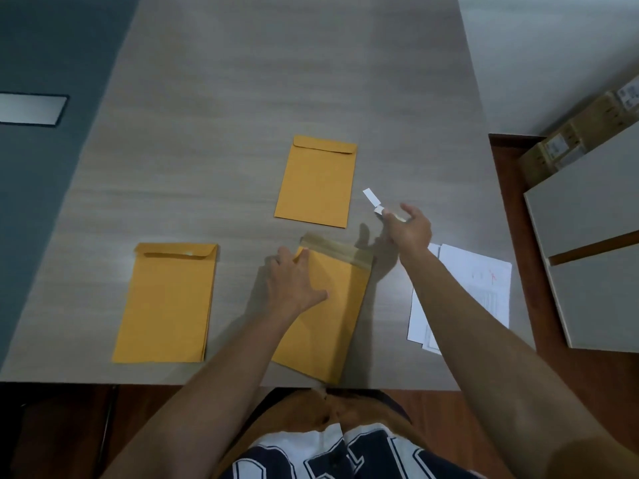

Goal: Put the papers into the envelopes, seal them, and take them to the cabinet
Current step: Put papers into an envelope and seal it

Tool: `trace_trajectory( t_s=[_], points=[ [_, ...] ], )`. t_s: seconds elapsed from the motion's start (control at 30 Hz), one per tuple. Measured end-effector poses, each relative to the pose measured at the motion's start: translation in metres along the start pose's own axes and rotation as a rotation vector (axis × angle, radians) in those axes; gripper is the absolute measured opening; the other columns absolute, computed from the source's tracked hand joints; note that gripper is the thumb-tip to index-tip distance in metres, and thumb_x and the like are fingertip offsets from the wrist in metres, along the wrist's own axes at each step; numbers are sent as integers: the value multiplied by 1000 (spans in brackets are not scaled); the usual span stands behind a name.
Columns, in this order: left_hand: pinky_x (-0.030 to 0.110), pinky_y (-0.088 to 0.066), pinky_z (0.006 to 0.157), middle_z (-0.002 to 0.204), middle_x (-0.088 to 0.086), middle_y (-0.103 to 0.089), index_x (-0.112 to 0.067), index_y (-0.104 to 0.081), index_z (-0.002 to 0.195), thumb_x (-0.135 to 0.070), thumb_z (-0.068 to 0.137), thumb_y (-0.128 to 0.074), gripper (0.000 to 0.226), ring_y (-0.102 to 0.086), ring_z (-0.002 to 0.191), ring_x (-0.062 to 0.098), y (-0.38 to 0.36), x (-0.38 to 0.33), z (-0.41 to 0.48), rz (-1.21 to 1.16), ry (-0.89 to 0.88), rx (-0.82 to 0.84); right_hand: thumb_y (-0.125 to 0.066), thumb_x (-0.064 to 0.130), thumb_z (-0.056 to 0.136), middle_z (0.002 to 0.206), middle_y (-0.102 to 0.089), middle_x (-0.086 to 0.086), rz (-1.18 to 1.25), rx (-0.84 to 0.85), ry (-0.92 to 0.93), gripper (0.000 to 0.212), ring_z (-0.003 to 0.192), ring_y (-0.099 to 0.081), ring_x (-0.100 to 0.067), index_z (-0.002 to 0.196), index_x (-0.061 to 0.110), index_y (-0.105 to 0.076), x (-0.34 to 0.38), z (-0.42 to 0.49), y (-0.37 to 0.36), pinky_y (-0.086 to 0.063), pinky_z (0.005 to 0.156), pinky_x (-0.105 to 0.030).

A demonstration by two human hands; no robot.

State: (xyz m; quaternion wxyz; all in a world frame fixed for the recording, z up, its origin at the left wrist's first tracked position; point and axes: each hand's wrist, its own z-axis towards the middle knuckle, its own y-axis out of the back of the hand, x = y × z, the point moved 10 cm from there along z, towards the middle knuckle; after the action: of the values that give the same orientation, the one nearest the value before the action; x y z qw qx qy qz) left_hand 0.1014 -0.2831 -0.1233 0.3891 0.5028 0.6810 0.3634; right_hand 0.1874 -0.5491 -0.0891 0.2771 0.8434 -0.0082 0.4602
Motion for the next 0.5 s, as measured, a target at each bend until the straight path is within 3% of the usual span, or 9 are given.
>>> trace_trajectory(
  t_s=[0.07,0.17,0.27,0.33,0.43,0.5],
  points=[
    [39,-49,91,131,10,-29,-27,-32,146,-65,64,-78,102,-41,116,31,-3,3,-1,-101,17,23,-75,36,82,143,-44,-5,-214,28,157,56,120,-54,-18,133,22,-57,7,-13,-3,-44,99,-31],
    [39,-48,92,130,9,-33,-24,-39,144,-52,68,-83,92,-48,113,30,-3,7,-3,-227,27,11,-79,36,79,136,-50,-4,-359,206,303,61,120,-54,-17,133,20,-57,3,-37,-26,-37,88,-23],
    [41,-49,94,126,7,-39,-22,-48,135,-40,69,-86,78,-53,110,30,-1,17,-4,-361,46,-24,-86,47,65,135,-50,-4,-635,381,423,91,124,-46,-24,143,23,-44,-13,-61,-52,-40,96,-31],
    [39,-50,89,123,7,-41,-17,-49,128,-36,67,-89,75,-54,106,28,2,22,-4,-398,43,-54,-86,51,62,137,-45,-3,-819,384,496,100,126,-40,-28,146,28,-38,-22,-69,-58,-38,102,-38],
    [36,-51,80,126,8,-37,-13,-40,125,-39,61,-91,86,-52,105,26,13,22,-6,-322,-5,-146,-86,48,64,131,-46,-3,-872,304,603,94,122,-40,-25,144,29,-39,-20,-81,-58,-39,101,-36],
    [36,-48,93,142,8,-32,-17,-32,140,-42,63,-90,100,-44,124,26,19,16,-7,-238,-73,-195,-83,47,69,126,-47,-3,-928,264,673,86,117,-41,-23,143,29,-42,-17,-87,-59,-40,98,-34]
  ],
)
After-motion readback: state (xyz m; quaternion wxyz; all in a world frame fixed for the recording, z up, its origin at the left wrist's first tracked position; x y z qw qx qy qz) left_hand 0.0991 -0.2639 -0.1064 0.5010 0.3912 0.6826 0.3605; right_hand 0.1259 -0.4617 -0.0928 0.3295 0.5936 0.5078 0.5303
